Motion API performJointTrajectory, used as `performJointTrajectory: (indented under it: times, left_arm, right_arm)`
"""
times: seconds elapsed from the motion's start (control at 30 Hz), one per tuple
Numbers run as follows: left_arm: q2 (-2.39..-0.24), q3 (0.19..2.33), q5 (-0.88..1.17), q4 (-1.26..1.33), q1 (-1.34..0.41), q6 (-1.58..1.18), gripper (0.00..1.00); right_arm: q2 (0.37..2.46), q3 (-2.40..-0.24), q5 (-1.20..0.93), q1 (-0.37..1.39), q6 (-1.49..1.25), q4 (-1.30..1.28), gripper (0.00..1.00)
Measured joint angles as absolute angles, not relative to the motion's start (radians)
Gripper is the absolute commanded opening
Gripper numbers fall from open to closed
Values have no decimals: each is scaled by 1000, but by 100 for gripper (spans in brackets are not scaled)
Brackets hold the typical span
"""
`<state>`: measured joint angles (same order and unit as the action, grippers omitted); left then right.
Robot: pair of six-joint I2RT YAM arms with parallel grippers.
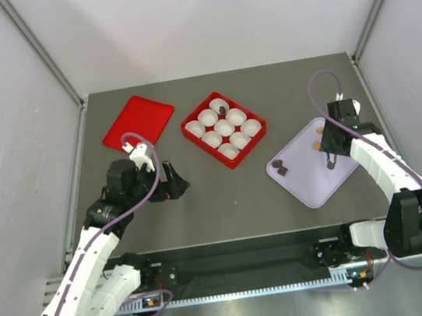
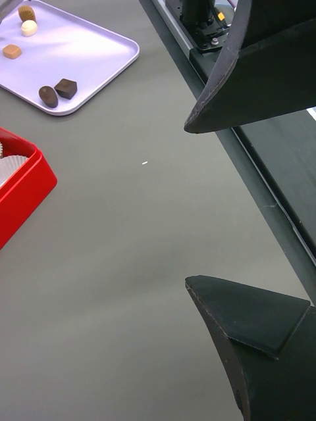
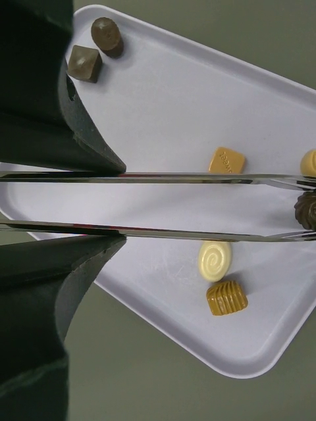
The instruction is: Pack the chocolate
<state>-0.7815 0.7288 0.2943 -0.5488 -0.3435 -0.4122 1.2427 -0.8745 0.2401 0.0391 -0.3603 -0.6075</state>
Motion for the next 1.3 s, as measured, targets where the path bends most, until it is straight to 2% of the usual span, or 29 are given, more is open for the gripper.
performJointTrajectory:
  times: [0.53,1.07,1.3]
  left_arm:
    - [-781,729,294,-549,-344,-412,94]
    - [-781,729,294,-549,-344,-412,94]
    - [-781,729,295,-549,-344,-412,94]
  right_arm:
    - [1250,-875,227,30,-359,-593,36]
    - [1158,-883,226,30,-347,-710,35]
    - [1105,-955,223,49,-349,-778,35]
